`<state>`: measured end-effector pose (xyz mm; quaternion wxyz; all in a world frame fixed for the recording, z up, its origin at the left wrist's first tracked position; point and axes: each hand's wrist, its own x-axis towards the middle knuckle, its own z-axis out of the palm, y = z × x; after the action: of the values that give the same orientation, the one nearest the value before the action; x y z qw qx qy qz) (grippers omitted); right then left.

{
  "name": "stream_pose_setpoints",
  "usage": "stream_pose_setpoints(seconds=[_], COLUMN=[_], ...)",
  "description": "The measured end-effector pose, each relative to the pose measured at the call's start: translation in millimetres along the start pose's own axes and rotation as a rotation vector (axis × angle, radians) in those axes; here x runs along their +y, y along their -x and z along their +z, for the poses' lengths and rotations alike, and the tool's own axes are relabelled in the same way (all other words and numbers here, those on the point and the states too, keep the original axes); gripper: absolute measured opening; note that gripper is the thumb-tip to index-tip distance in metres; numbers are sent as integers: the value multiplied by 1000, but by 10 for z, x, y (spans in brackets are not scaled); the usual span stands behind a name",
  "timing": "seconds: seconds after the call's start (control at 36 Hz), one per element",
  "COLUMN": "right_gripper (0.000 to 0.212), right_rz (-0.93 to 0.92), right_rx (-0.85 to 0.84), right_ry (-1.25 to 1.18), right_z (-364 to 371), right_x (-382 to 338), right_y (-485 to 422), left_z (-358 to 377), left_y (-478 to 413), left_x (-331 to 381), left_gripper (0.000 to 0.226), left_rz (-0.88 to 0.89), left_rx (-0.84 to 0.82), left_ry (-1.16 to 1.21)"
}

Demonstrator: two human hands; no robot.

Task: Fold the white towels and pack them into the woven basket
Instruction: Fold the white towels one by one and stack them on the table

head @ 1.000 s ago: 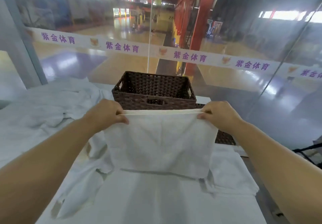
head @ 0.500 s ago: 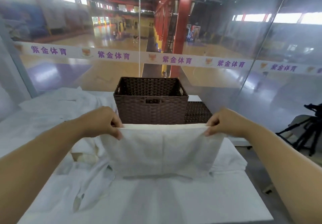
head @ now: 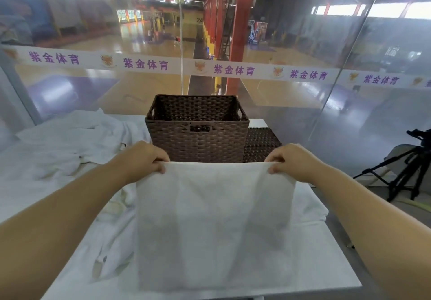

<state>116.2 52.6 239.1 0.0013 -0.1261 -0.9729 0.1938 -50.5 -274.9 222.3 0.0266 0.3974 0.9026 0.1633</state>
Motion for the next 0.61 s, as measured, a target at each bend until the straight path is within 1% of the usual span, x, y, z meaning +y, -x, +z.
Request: stream_pose_setpoints(seconds=[0.06,0.11,0.19,0.25,0.28,0.36,0.44,0.56,0.61], right_gripper=[8,9,11,12,12,10,9,12,12], right_rz=[1,-8,-40,-47,-60,-93,-58,3,52], right_rx=[81,190,329,387,394,322,200,-28,-152], right_ry=[6,-30,-114,-130,-116,-65,-46,65,51], right_z=[16,5,-52,-80,-80,29,317,875,1154], right_x=[33,66,86,106,122,214,343,512,589], right_y=[-98,-175,-252,-283,-289,-274,-191,-12,106], left_z=[16,-17,-126,-179,-179,-17,373,998,1264], left_y=[-69,-133,-206,-224,-222,-163,-18,284,447], left_x=[-33,-46,-37,-25,-29,-64,-103,-165,-201], left_gripper=[20,14,13,13,13,14,15,13,12], left_rz=[3,9,25,40,47,37,-7,-81,-121], left_rx=[68,176,326,350,337,237,98,-140,-250], left_ry=[-20,-49,-75,-99,-113,-137,-130,-83,-41])
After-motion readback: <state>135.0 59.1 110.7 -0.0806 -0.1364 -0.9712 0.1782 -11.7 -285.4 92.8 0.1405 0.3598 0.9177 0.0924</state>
